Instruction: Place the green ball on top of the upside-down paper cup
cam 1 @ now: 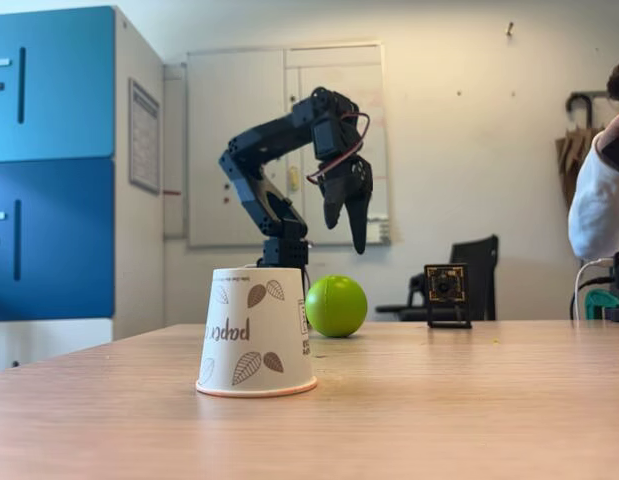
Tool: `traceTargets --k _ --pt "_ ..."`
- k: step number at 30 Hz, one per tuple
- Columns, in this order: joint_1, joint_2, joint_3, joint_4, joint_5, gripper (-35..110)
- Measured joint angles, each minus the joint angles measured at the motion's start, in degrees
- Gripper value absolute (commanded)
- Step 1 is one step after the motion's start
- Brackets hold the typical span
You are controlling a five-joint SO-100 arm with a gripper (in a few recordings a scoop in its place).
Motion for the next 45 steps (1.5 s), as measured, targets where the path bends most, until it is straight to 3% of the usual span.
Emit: traceTargets --k 15,35,45 --pt "3.08 -1.05 8.09 -9.4 1.85 51" --pt "9.67 10.28 16.35 -19.34 4.92 21" --pt "14.59 17.31 18.02 -25.05 4.66 15"
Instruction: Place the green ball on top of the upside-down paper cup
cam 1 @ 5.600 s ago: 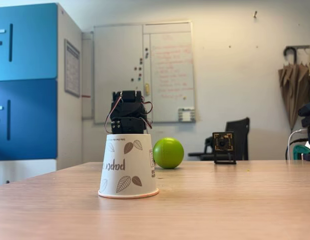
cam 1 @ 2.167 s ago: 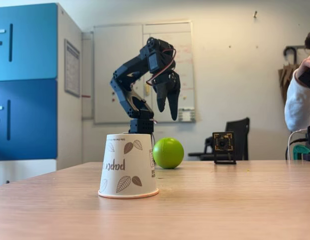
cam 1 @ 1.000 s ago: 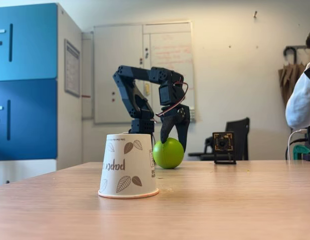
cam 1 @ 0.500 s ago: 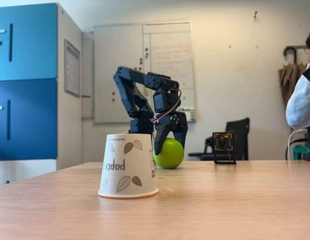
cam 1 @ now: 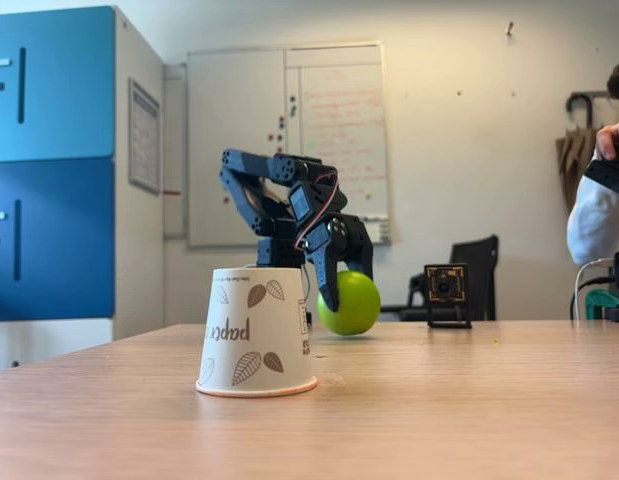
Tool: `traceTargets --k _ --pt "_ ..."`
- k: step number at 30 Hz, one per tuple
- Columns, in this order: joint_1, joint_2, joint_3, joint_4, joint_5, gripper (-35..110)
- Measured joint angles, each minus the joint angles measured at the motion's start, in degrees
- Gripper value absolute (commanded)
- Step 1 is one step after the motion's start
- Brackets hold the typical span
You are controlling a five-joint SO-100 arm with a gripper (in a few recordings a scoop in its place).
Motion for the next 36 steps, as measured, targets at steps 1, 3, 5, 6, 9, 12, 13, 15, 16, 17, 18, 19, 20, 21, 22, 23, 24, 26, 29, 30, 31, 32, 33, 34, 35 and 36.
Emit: traceTargets --k 1,3,5,6,9,12,13,15,16,17,18,19,20,21,22,23,24,26,29,30,31,32,33,34,35,36 --pt "0.53 0.09 -1.14 0.0 0.0 15" --pt "2.46 0.53 -4.04 0.0 -0.44 15" --pt "4.75 0.62 -7.21 0.0 -0.62 15" --pt "5.54 0.79 -8.79 0.0 -0.62 15" --pt "9.14 0.97 -13.97 -0.97 -0.79 15" --pt "12.83 0.09 -19.95 -2.99 -0.79 15" --pt "14.24 -0.88 -22.15 -3.69 -0.79 15" --pt "17.4 -3.43 -26.63 -5.71 -0.79 15" --pt "18.63 -5.1 -29.09 -6.33 -0.79 15" --pt "19.78 -7.21 -31.73 -6.77 -0.79 15" --pt "20.65 -9.58 -34.72 -6.94 -0.79 15" --pt "21.45 -11.95 -37.71 -6.94 -0.79 15" --pt "22.5 -14.77 -40.96 -7.29 -0.79 15" --pt "23.38 -17.75 -44.38 -7.73 -0.79 15" --pt "24.17 -20.74 -47.64 -8.26 -0.79 15" --pt "24.7 -23.82 -50.8 -8.53 -0.79 15" --pt "24.87 -27.07 -54.4 -8.53 -0.79 15" --pt "24.96 -34.1 -61.96 -8.53 -0.79 15" --pt "25.14 -44.91 -73.92 -8.61 -0.79 16" --pt "25.31 -48.34 -77.87 -8.61 -0.79 16" --pt "25.4 -51.59 -81.47 -8.61 -0.79 16" --pt "25.49 -54.76 -85.17 -8.61 -0.79 16" --pt "25.49 -57.66 -88.51 -8.61 -0.79 17" --pt "25.49 -60.29 -91.41 -8.61 -0.79 17" --pt "25.4 -62.58 -93.87 -8.79 -0.79 17" --pt "25.58 -64.78 -95.8 -8.88 -0.53 17"
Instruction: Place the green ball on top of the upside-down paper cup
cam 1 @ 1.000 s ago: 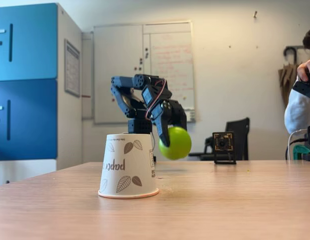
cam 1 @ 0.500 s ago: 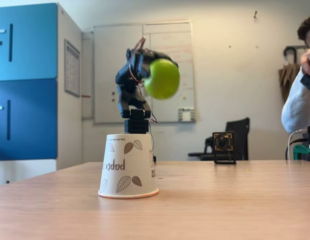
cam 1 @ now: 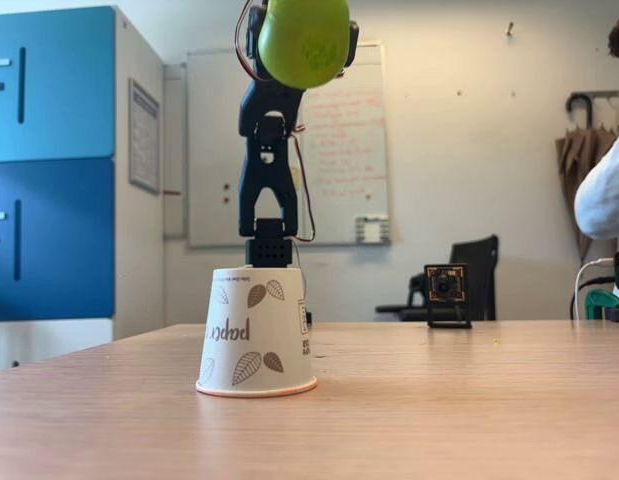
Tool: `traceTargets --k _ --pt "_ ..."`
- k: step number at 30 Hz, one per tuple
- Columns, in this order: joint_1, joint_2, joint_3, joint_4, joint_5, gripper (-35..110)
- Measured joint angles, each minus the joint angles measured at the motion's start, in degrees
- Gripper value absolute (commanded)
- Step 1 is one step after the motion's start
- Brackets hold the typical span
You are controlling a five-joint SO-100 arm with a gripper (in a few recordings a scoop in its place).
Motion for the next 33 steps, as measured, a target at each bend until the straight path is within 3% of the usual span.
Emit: traceTargets --k 12,22,33 --pt "4.57 -13.8 -4.39 -2.72 0.35 19" --pt "5.63 -13.89 -4.31 10.37 -2.9 19" --pt "5.36 -13.89 -0.97 12.74 -3.08 21"
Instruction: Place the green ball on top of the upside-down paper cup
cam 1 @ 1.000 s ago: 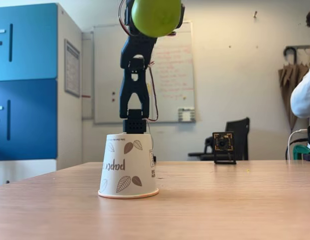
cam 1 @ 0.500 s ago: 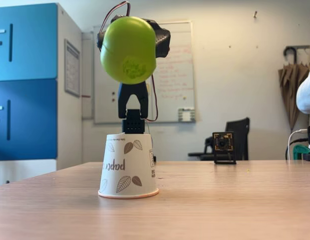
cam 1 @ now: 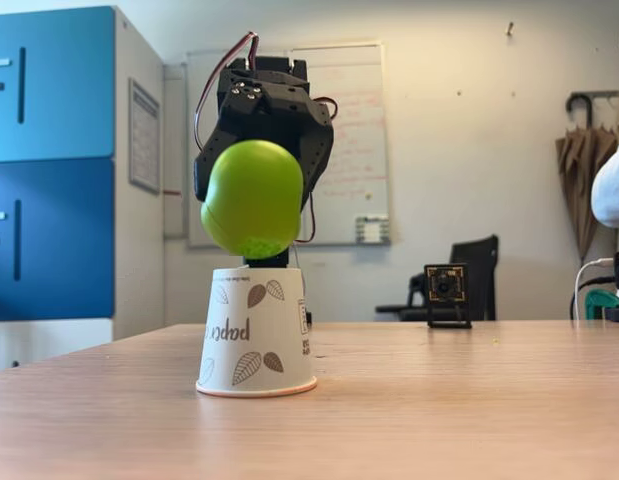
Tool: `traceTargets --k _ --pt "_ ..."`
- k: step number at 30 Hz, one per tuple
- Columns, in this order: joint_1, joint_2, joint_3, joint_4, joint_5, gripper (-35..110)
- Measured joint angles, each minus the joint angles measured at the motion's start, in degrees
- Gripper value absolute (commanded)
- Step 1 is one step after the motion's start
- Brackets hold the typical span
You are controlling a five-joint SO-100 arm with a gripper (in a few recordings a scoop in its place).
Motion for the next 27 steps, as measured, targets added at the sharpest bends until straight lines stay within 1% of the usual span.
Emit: traceTargets --k 12,27 --pt "-1.32 0.0 0.97 0.0 0.0 26" --pt "-2.72 -0.35 1.05 -3.34 0.62 32"
